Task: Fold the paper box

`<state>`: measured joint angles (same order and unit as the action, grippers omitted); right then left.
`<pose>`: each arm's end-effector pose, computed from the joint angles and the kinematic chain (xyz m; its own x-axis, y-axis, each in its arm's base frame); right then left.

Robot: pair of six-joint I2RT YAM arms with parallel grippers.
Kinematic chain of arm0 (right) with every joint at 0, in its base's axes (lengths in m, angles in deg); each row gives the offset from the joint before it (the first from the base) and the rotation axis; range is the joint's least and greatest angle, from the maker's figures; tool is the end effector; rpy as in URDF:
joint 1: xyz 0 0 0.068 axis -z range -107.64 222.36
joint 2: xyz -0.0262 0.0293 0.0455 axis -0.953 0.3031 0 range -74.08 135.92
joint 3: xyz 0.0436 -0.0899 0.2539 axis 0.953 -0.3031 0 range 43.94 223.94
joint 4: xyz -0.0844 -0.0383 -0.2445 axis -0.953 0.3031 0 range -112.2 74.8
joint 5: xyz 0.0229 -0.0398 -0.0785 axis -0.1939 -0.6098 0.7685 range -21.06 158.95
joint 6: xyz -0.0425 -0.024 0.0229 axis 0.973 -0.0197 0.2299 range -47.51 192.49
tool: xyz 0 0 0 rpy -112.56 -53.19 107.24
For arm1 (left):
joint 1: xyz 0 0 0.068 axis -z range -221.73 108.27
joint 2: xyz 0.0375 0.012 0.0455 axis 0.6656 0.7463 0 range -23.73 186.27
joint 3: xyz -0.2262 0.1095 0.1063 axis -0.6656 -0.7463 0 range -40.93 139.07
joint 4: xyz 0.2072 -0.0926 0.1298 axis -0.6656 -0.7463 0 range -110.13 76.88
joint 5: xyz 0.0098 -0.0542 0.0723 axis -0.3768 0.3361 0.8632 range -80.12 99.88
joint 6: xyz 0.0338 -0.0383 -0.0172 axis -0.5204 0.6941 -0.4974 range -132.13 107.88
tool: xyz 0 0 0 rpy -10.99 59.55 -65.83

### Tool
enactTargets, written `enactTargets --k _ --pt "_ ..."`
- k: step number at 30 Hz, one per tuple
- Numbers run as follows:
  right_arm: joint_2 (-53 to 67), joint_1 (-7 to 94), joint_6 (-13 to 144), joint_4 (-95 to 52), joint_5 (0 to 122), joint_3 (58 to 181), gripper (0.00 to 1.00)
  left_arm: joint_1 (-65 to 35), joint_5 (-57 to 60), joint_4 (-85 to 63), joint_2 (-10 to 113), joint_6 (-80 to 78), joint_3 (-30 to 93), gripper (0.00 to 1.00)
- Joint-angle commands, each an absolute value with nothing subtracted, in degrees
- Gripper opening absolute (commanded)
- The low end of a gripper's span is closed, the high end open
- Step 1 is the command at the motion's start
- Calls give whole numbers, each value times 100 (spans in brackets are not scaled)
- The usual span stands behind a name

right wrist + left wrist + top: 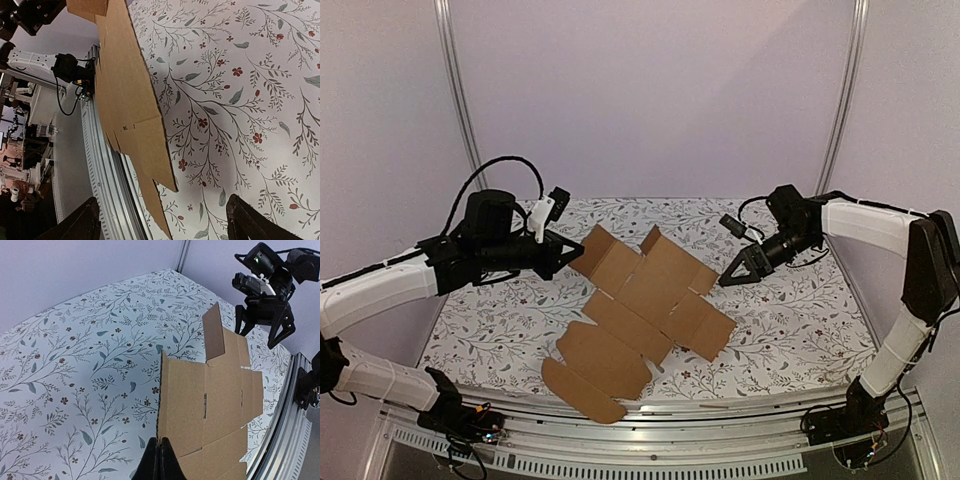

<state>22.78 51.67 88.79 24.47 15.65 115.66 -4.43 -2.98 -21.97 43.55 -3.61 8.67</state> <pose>0.2973 0.1428 0.2354 -0.7281 -0.4542 -0.5133 -0.6768 0.3577 0.6434 0.2076 -0.1681 0.2914 -0.4622 0.1706 -0.8702 0.6883 0.6877 -0.2308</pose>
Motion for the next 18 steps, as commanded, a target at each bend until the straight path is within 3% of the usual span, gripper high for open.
enactTargets --k 1,5,9,18 --pt "2504 5075 8737 2492 1259 11821 82 -358 -155 -1777 4340 -237 746 0" --pt "2673 4988 8681 2480 1138 11935 67 -359 -104 -1675 4351 -199 698 0" --pt "2708 4959 8574 2289 1180 11947 60 -361 -114 -1632 4376 -163 671 0" --pt "2938 4961 8210 1890 1780 12221 65 -359 -165 -1567 4375 -117 659 0"
